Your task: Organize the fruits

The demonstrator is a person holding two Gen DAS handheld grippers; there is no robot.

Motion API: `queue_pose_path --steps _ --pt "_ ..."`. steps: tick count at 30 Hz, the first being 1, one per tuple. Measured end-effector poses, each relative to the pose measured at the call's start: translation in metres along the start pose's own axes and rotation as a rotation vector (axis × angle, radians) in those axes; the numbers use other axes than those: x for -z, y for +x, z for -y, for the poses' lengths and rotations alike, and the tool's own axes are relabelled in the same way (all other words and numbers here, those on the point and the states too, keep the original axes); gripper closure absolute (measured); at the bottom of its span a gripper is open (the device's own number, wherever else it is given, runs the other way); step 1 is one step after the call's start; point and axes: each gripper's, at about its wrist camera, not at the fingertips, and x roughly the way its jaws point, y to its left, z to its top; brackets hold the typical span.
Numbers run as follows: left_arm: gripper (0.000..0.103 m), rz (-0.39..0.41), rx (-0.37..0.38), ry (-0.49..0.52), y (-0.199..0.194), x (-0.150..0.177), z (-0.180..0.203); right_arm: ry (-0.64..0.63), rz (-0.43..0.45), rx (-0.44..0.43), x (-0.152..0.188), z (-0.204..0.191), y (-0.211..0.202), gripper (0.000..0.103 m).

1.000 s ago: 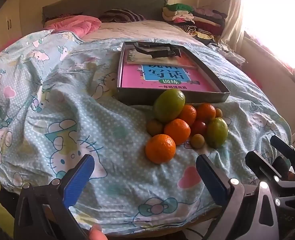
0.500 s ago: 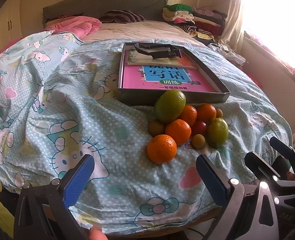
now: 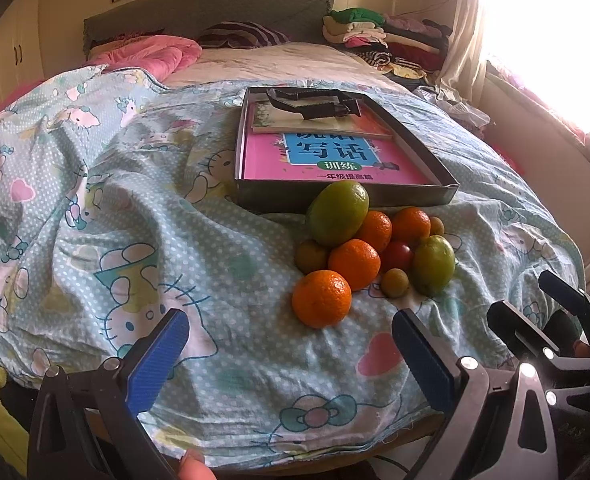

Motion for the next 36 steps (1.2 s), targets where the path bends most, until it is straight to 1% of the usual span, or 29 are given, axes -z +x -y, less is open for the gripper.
queue_pose_path --steps 26,31,36 --pt "0.001 -0.003 -0.006 0.008 0.002 -0.002 -0.002 0.002 -0.003 0.002 -0.001 0.001 0.003 0.002" --pt "0.001 -0.015 -0.016 0.013 0.009 -0.003 -0.005 0.006 -0.01 0.001 -0.003 0.003 0.01 0.002" --pt "0.001 -0.046 -0.013 0.009 0.022 -0.004 -0.011 0.008 -0.04 -0.007 -0.01 0.005 0.028 0.002"
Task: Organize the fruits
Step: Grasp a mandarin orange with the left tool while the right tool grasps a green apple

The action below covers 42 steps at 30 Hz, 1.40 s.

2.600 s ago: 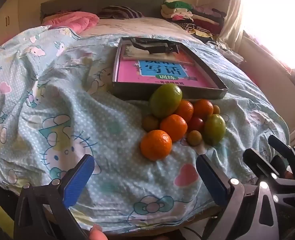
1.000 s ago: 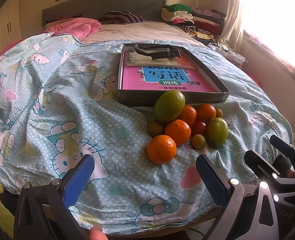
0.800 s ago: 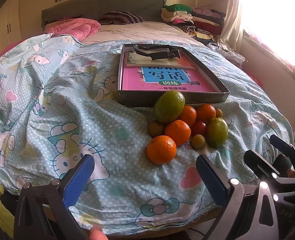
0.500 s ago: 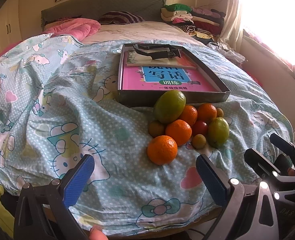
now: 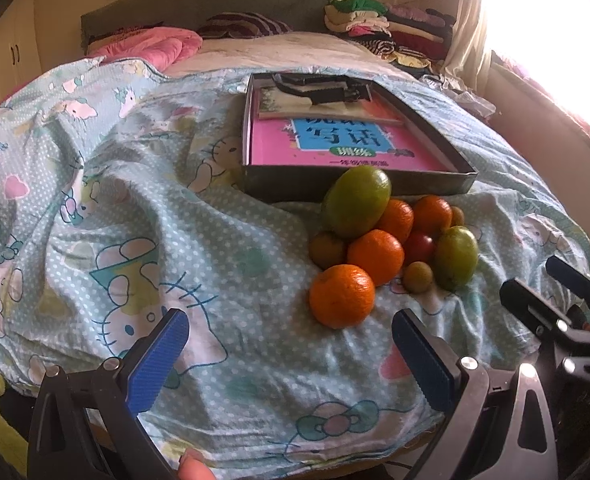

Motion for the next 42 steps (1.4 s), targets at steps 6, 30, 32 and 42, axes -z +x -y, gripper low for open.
queue_pose_path --steps 6,30,32,42 --pt "0.001 -0.019 0.034 0.002 0.009 0.0 -0.002 -0.048 -0.057 -0.025 -0.011 -0.007 0.031 0.003" --pt "0.062 -0.059 0.11 0.092 0.033 -0.007 0.027 -0.062 -0.098 -0.181 -0.014 -0.008 0.067 0.057" --pt "0.063 -0.064 0.124 0.083 0.036 -0.009 0.024 -0.057 -0.089 -0.176 -0.014 -0.007 0.064 0.057" --pt "0.063 -0.025 0.172 0.015 0.01 -0.031 0.005 -0.03 -0.023 -0.157 -0.033 0.007 0.045 0.057"
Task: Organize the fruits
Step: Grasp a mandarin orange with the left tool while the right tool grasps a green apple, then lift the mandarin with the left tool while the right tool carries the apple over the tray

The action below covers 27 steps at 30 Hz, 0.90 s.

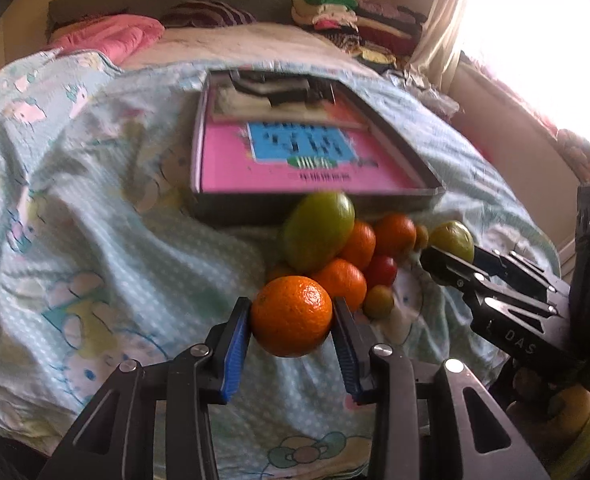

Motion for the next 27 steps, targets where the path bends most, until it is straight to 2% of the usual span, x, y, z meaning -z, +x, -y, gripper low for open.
queue_pose_path --steps 5,10,19,27 --pt "0.063 0.054 -0.023 -0.018 -0.009 -0.025 -0.007 -0.01 0.028 0.005 -0.017 0.0 -0.002 0.057" --pt "0.063 0.067 -0.049 -0.039 -0.003 -0.047 -0.015 -0.016 0.053 0.007 -0.037 -0.001 0.002 0.057" --pt "0.063 0.037 -0.058 -0.045 0.034 -0.079 -0.015 -0.032 0.056 0.005 -0.063 0.0 0.02 0.057" --pt "0.063 -0.02 -0.075 -0.036 0.065 -0.086 -0.014 -0.055 0.031 0.014 -0.07 -0.001 0.038 0.057"
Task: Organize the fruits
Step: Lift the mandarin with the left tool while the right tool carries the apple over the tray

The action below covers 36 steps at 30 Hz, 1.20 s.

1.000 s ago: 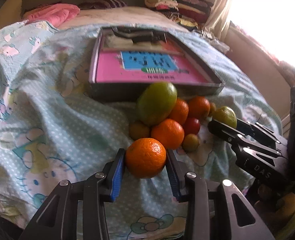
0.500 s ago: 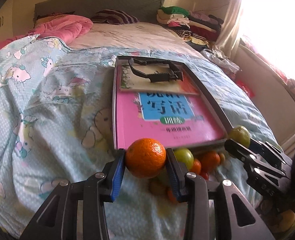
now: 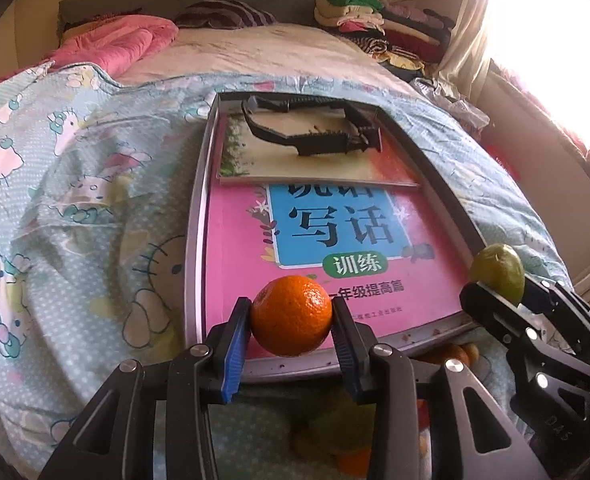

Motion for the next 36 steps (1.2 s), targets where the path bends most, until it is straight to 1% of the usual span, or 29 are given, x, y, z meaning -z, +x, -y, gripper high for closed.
queue_pose_path --steps 4,16,24,31,36 --pt "0.063 -0.003 -0.008 0.013 0.005 0.001 0.0 -0.019 -0.019 0.003 -0.003 -0.001 0.01 0.057" --pt "0.063 0.0 0.0 0.017 0.007 0.002 0.0 -0.042 -0.136 0.031 -0.005 0.001 0.046 0.057" --pt "0.063 -0.004 0.0 0.019 0.008 0.002 0.0 -0.032 -0.136 0.021 -0.004 0.003 0.049 0.056" --pt "0.063 -0.003 -0.002 0.027 0.009 0.003 0.001 -0.026 -0.106 0.014 -0.003 0.003 0.047 0.056" --pt "0.063 -0.004 0.001 0.035 0.007 0.004 0.002 -0.016 -0.065 0.0 0.0 0.002 0.038 0.048"
